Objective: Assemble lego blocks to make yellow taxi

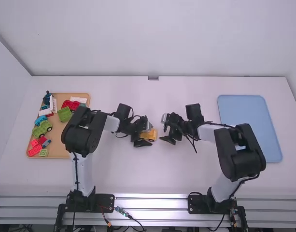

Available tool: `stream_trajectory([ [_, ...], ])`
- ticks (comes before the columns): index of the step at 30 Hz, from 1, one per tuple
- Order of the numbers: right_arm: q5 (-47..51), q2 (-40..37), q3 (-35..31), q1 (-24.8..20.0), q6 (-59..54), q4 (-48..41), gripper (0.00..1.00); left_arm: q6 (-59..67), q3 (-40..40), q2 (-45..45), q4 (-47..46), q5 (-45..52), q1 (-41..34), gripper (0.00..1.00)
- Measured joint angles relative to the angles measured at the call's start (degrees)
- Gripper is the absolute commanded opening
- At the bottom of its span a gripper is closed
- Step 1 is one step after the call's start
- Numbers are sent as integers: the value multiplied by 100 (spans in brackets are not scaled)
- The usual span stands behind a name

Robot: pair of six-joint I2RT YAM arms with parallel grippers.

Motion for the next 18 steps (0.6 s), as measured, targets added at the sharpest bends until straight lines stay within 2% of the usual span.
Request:
stream_trajectory([
  [3, -39, 0, -402, 179, 264, 903, 99, 186, -9, -341, -835, -348, 24, 99],
  [7, -37, 2, -667, 376, 568, 1513, 99, 365, -9, -837, -1434, -826, 68, 99],
  [13, -216, 234, -695, 393, 739, 1956, 99, 503, -7, -1598, -1530, -1244, 81, 99],
  [18, -577, 793, -514, 396, 780, 2096, 99, 549, -7, -1860, -1561, -1285, 262, 99],
])
